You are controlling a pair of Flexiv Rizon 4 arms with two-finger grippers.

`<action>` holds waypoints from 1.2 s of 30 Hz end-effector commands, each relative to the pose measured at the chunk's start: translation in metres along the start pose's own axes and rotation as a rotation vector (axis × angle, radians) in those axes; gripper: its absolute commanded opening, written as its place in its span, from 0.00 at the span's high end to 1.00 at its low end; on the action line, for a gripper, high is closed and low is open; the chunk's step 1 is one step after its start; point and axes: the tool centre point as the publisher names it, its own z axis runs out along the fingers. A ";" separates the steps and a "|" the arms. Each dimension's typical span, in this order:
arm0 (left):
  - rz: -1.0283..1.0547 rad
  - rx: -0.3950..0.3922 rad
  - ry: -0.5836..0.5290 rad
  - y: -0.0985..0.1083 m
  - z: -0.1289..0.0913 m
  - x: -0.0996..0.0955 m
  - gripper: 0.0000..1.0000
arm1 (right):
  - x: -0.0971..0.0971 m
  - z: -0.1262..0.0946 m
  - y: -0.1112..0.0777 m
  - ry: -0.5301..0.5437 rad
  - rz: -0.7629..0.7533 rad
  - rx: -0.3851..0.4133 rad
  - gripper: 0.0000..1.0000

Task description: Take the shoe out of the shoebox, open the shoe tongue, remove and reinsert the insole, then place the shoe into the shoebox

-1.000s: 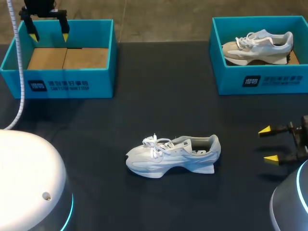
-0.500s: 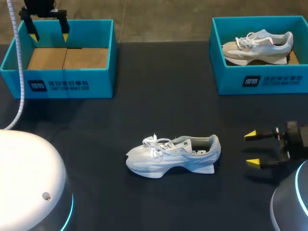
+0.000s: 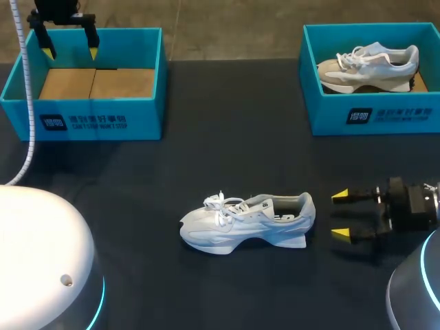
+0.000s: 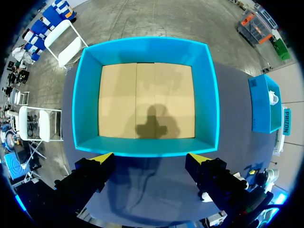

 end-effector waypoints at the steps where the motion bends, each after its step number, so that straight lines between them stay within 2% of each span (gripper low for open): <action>1: 0.000 0.000 0.001 0.000 0.000 0.000 0.00 | -0.004 0.011 -0.002 0.000 -0.010 -0.019 0.00; 12: 0.000 0.000 0.001 0.000 0.000 0.000 0.00 | 0.002 0.036 0.002 0.021 -0.070 -0.052 0.00; 19: 0.000 0.000 0.001 0.000 0.000 0.000 0.00 | 0.004 0.050 0.008 0.027 -0.080 -0.028 0.00; 36: 0.000 0.000 0.001 0.000 0.000 0.000 0.00 | 0.001 0.074 0.005 0.069 -0.094 -0.011 0.00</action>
